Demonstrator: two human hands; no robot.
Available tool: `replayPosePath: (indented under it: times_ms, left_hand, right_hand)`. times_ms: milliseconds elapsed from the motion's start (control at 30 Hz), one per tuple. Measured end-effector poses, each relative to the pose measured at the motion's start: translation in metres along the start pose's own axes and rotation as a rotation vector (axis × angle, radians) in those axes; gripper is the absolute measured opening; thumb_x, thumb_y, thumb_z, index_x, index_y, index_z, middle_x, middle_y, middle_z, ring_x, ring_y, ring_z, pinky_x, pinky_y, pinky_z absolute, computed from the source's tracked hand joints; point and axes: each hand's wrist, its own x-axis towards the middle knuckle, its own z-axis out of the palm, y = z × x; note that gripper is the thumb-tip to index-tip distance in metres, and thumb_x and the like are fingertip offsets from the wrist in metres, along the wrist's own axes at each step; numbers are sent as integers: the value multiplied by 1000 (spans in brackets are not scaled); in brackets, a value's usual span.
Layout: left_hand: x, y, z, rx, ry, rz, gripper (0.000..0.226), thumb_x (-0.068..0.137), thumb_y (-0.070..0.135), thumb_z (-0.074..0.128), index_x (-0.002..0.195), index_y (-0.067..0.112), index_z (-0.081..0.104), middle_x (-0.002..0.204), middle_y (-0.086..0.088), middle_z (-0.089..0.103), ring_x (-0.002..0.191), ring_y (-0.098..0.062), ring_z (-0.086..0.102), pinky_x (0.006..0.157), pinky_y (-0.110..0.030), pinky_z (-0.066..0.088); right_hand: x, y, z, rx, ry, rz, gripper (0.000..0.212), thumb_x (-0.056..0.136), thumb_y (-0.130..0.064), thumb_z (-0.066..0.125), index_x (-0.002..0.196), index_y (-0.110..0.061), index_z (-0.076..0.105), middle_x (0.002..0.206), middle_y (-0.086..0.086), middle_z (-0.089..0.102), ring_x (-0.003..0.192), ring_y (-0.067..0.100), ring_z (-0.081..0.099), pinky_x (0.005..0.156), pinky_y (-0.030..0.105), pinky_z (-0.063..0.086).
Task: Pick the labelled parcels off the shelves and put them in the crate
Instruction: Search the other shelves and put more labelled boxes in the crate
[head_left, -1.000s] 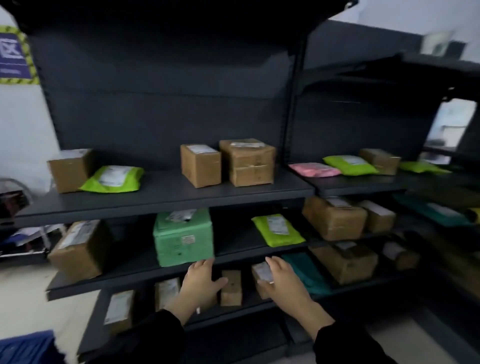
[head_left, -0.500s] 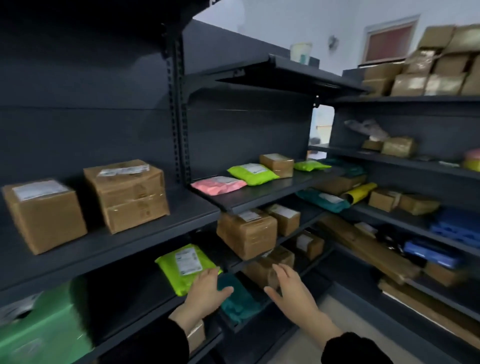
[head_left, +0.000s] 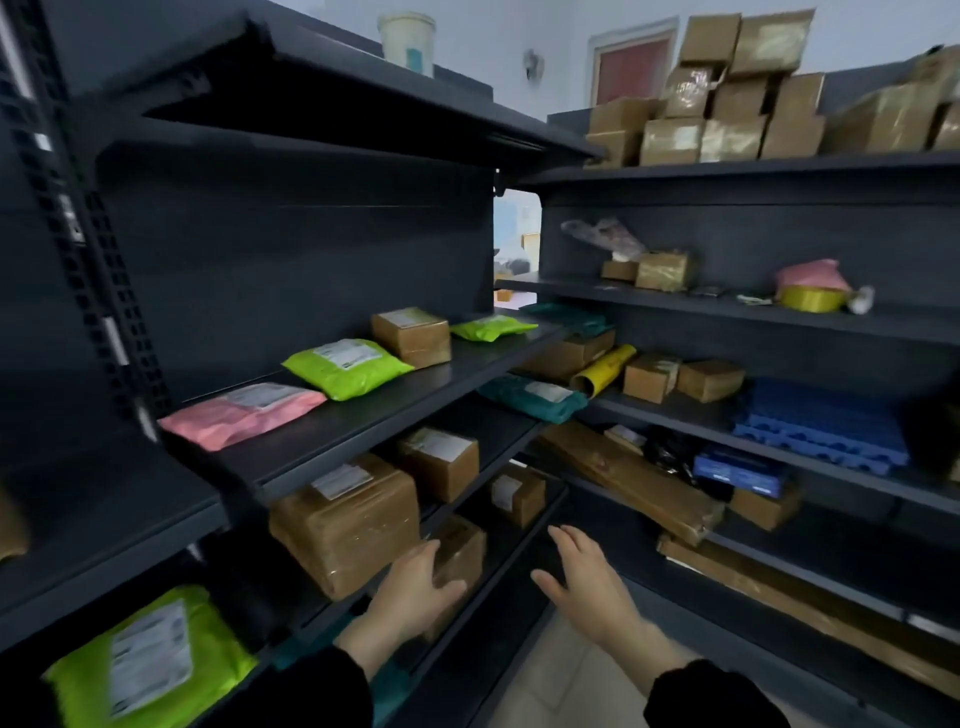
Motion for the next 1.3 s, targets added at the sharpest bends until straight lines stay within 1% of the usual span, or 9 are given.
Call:
replayPosePath:
  times_ms: [167, 333, 467, 533, 833, 933, 1033, 1200, 1300]
  left_hand:
    - [78, 63, 38, -18, -4, -28, 73, 92, 38, 53, 149, 9, 19, 155, -6, 25, 143, -18, 24, 113, -24, 21]
    - [150, 125, 66, -20, 3, -35, 68, 93, 37, 53, 147, 8, 24, 152, -6, 31, 140, -18, 28, 111, -24, 24]
    - [197, 156, 86, -15, -6, -31, 64, 93, 37, 53, 145, 10, 28, 149, -5, 34, 137, -17, 33, 107, -21, 27]
    - [220, 166, 95, -21, -9, -36, 68, 92, 38, 55, 146, 11, 26, 150, -5, 33, 138, -17, 31, 110, -24, 26]
    - [354, 188, 114, -8, 18, -18, 71, 93, 40, 52, 148, 8, 21, 153, -8, 26, 142, -19, 23, 117, -28, 19]
    - [403, 187, 116, 8, 35, -37, 70, 93, 41, 50, 148, 11, 21, 154, -6, 25, 142, -19, 21, 116, -32, 22]
    - [443, 182, 117, 72, 52, -43, 67, 94, 39, 48, 149, 11, 20, 154, -7, 24, 143, -20, 20, 116, -30, 21]
    - [487, 179, 105, 98, 53, -78, 64, 94, 38, 49, 147, 12, 26, 149, -7, 33, 137, -22, 30, 111, -28, 29]
    - [510, 170, 100, 64, 67, -117, 63, 91, 40, 51, 145, 14, 31, 146, -6, 38, 134, -21, 35, 109, -31, 33]
  right_hand:
    - [63, 76, -40, 5, -24, 17, 65, 94, -45, 45, 148, -20, 18, 155, 0, 18, 143, 16, 17, 114, 28, 22]
    - [124, 154, -81, 17, -23, 50, 65, 93, -44, 46, 148, -18, 21, 154, 1, 21, 142, 16, 19, 114, 29, 24]
    - [163, 195, -90, 24, -56, 56, 65, 93, -44, 46, 147, -18, 21, 154, 0, 21, 142, 16, 20, 115, 29, 25]
    - [184, 210, -92, 26, -71, 49, 65, 93, -44, 46, 148, -18, 21, 154, 0, 21, 142, 16, 19, 115, 30, 25]
    - [304, 263, -98, 12, -52, 29, 65, 93, -43, 47, 147, -19, 22, 154, 0, 22, 141, 15, 21, 114, 29, 26]
    - [355, 275, -97, -21, -78, 11, 65, 92, -43, 48, 147, -20, 23, 153, 1, 23, 140, 17, 24, 113, 29, 28]
    - [398, 288, -92, -41, -97, -12, 64, 93, -43, 46, 147, -20, 22, 153, 2, 23, 140, 18, 24, 112, 28, 27]
    - [461, 302, -83, -29, -122, -51, 63, 94, -41, 46, 147, -16, 22, 154, 4, 22, 140, 19, 22, 111, 27, 25]
    - [498, 302, -78, -38, -115, -79, 60, 94, -38, 48, 145, -16, 26, 150, 4, 28, 137, 19, 29, 108, 27, 30]
